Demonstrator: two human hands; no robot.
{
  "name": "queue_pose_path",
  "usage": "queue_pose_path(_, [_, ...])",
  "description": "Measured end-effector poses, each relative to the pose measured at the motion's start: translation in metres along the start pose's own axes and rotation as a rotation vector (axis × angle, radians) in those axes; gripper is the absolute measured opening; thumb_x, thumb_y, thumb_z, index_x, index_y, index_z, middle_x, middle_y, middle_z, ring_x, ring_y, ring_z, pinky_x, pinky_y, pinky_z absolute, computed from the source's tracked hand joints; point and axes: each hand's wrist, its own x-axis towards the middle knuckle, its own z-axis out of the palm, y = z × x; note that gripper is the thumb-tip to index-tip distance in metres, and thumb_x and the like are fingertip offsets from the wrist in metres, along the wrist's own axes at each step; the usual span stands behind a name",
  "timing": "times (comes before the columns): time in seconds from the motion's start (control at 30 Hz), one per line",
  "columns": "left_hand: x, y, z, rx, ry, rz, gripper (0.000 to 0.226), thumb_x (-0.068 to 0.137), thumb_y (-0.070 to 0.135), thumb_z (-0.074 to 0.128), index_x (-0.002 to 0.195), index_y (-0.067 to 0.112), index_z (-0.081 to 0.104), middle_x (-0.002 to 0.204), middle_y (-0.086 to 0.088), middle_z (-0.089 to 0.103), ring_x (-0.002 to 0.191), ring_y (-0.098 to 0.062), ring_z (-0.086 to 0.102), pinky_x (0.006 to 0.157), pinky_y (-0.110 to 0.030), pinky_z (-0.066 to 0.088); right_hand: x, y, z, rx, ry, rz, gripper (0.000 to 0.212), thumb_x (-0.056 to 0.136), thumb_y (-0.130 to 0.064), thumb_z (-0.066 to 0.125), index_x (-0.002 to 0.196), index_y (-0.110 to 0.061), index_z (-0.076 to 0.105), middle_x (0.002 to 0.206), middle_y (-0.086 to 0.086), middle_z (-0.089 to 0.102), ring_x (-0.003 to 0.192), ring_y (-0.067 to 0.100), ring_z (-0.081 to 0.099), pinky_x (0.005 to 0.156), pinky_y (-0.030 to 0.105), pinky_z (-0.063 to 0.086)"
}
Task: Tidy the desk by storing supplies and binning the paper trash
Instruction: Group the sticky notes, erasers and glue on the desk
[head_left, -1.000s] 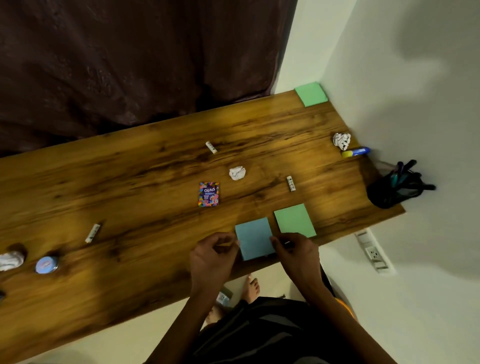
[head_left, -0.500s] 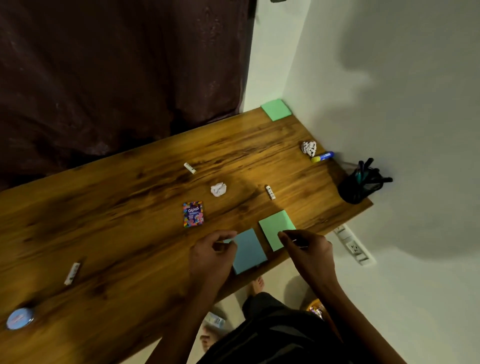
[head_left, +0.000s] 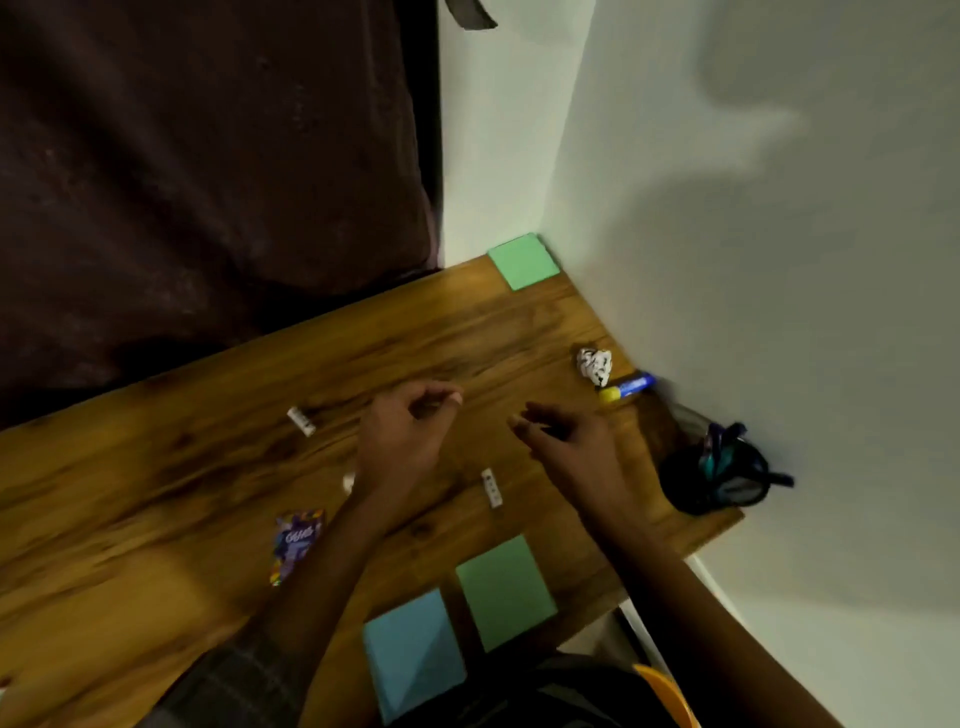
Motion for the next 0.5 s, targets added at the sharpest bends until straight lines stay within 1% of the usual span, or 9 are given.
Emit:
queue_pose_path(0.07, [0.038,0.019,0.020,0.010,0.006,-0.010,0.011,0.091,0.033,0.075,0.100,0.030,0.080,0.099,0.018,0.076,0.094,0.002,0.069,0.080,-0.022,0.054,0.038,-0.006,0.001,0.121,-0.028,0.067,0.055,0.090,-0.041,0.072,0.138,-0.016,0.061,0.130,-0.001,0.068,0.103,0.007,0.070,0.088,0.036,0.061])
queue_pose_path(0.1, [0.059,0.026,0.032,0.036,0.009,-0.020,0.010,0.091,0.033,0.075,0.100,0.031,0.080,0.099,0.017,0.076,0.093,0.000,0.069,0.075,-0.020,0.052,0.057,-0.008,0.001,0.087,-0.018,0.059,0.059,0.091,-0.043,0.070,0.141,-0.015,0.058,0.134,0.002,0.066,0.107,0.010,0.069,0.090,0.038,0.061])
queue_pose_path(0.17, [0.105,0.032,0.056,0.117,-0.010,-0.024,0.012,0.091,0.032,0.074,0.102,0.032,0.079,0.101,0.013,0.076,0.093,-0.005,0.069,0.069,-0.020,0.048,0.094,-0.011,-0.002,-0.227,0.046,-0.065,0.062,0.091,-0.046,0.067,0.143,-0.015,0.055,0.135,0.007,0.065,0.114,0.018,0.066,0.097,0.042,0.056])
queue_pose_path(0.2, [0.126,0.034,0.064,0.158,-0.019,-0.018,0.013,0.091,0.030,0.073,0.104,0.031,0.078,0.104,0.009,0.076,0.096,-0.009,0.069,0.070,-0.021,0.048,0.109,-0.012,-0.003,-0.377,0.049,-0.142,0.061,0.092,-0.041,0.066,0.144,-0.011,0.053,0.136,0.011,0.063,0.118,0.024,0.063,0.102,0.041,0.051])
queue_pose_path(0.27, [0.169,0.042,0.081,0.234,-0.032,0.016,0.017,0.091,0.025,0.069,0.106,0.028,0.077,0.110,0.000,0.076,0.103,-0.019,0.070,0.082,-0.025,0.051,0.142,-0.014,-0.003,-0.582,-0.019,-0.257,0.062,0.094,-0.028,0.064,0.147,-0.002,0.046,0.146,0.018,0.054,0.130,0.033,0.053,0.109,0.037,0.040])
queue_pose_path(0.33, [0.202,0.052,0.096,0.315,-0.052,0.054,0.025,0.092,0.021,0.064,0.113,0.021,0.078,0.116,-0.005,0.076,0.109,-0.024,0.069,0.094,-0.028,0.052,0.176,-0.016,0.001,-0.703,-0.083,-0.327,0.066,0.094,-0.024,0.061,0.151,0.001,0.037,0.154,0.021,0.041,0.140,0.036,0.041,0.115,0.037,0.030])
queue_pose_path(0.43, [0.230,0.060,0.121,0.395,-0.105,0.086,0.032,0.095,0.017,0.059,0.123,0.015,0.074,0.129,-0.007,0.071,0.122,-0.025,0.064,0.104,-0.029,0.045,0.219,-0.011,0.015,-0.780,-0.092,-0.396,0.068,0.094,-0.028,0.056,0.153,-0.001,0.034,0.160,0.022,0.031,0.147,0.036,0.031,0.120,0.043,0.027])
queue_pose_path(0.5, [0.239,0.060,0.134,0.399,-0.145,0.044,0.035,0.096,0.017,0.058,0.128,0.016,0.072,0.135,-0.008,0.068,0.127,-0.025,0.061,0.109,-0.031,0.044,0.245,-0.011,0.023,-0.828,-0.094,-0.387,0.072,0.095,-0.031,0.055,0.156,-0.005,0.028,0.165,0.021,0.021,0.152,0.035,0.020,0.123,0.049,0.025])
